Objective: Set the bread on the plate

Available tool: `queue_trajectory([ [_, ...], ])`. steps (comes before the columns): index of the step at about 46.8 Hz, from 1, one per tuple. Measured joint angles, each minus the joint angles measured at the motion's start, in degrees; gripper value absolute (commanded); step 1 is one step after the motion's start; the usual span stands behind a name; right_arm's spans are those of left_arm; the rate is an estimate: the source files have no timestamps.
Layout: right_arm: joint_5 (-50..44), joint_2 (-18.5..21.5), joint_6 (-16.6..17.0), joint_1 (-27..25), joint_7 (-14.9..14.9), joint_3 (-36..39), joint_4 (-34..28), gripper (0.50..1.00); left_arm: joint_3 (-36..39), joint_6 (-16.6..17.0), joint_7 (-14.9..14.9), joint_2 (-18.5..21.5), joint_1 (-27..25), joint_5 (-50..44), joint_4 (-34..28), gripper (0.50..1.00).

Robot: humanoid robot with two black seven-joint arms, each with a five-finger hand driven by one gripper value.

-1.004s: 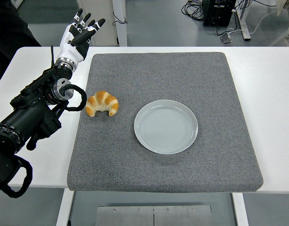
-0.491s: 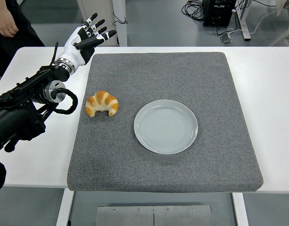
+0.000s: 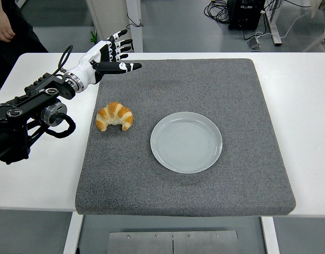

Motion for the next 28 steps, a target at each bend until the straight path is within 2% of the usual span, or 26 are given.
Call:
queue_trajectory([
  [12, 0.00, 0.00, 0.00, 0.01, 0.00, 0.01, 0.00, 1.000, 4.13, 0.05, 0.89, 6.95, 0.04, 9.85, -8.29, 0.948],
  [28, 0.00, 0.00, -0.03, 0.00, 0.00, 0.00, 0.00, 1.000, 6.17, 0.09, 1.41, 10.32, 0.57, 22.36, -9.10, 0.946],
])
